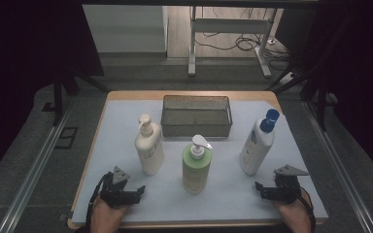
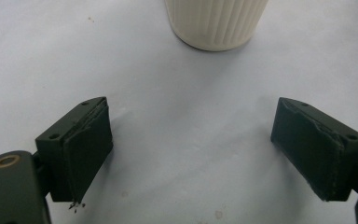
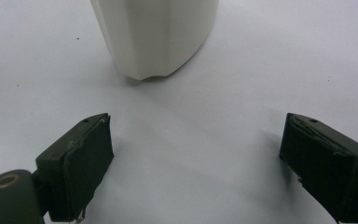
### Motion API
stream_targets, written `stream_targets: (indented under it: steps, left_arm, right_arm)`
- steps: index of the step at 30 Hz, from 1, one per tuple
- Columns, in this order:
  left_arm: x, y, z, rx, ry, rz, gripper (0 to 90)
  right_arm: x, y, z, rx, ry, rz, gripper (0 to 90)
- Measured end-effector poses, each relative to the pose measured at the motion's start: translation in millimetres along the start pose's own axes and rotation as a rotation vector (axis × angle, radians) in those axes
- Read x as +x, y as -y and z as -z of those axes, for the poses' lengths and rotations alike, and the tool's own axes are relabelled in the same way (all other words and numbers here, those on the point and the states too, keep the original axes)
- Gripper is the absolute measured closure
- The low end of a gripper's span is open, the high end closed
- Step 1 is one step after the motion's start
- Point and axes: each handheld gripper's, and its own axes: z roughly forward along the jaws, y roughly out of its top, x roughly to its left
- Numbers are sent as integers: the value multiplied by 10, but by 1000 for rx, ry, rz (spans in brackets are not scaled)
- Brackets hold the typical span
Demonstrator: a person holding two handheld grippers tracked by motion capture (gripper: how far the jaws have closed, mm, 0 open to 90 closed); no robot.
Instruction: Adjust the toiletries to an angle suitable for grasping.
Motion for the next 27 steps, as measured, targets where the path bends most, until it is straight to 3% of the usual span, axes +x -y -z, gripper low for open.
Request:
stream_targets:
  steps: [20,27]
  left_arm:
    - [3,2,-2,-2,4,3,120]
    - [3,2,-1,-2,3,3,120]
  right_arm:
    - [-1,-6,-11,8,-17,-6,61]
    - [2,-24,2,17,-3,-17,108]
